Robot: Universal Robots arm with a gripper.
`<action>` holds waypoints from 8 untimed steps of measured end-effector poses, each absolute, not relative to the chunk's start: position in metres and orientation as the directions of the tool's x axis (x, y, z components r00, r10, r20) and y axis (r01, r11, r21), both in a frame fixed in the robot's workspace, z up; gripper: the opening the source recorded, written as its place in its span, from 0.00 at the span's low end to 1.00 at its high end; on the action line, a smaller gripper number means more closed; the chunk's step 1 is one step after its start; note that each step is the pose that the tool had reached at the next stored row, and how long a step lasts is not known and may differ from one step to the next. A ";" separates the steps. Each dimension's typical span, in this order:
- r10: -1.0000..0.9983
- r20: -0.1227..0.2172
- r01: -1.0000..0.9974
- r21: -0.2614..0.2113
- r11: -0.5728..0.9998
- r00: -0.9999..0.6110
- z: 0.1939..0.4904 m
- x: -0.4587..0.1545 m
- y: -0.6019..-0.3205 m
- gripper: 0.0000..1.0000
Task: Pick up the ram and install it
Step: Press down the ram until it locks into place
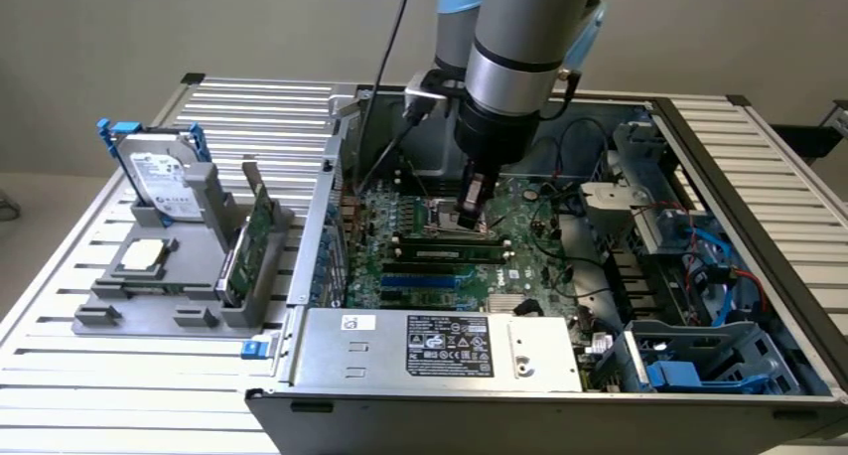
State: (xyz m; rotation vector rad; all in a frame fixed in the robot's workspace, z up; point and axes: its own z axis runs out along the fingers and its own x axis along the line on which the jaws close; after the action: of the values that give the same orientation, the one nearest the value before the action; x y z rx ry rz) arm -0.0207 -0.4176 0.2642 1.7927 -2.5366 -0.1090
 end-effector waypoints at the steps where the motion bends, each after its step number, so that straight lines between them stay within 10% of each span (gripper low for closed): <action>1: -0.937 -0.013 -0.935 0.077 0.347 -0.349 0.264 -0.021 -0.418 0.11; 8: -0.894 -0.013 -0.892 0.077 0.446 -0.448 0.264 -0.021 -0.418 0.11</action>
State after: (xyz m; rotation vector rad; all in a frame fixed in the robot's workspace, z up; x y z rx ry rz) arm -0.0207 -0.4176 0.2642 1.6344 -2.6463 -0.1121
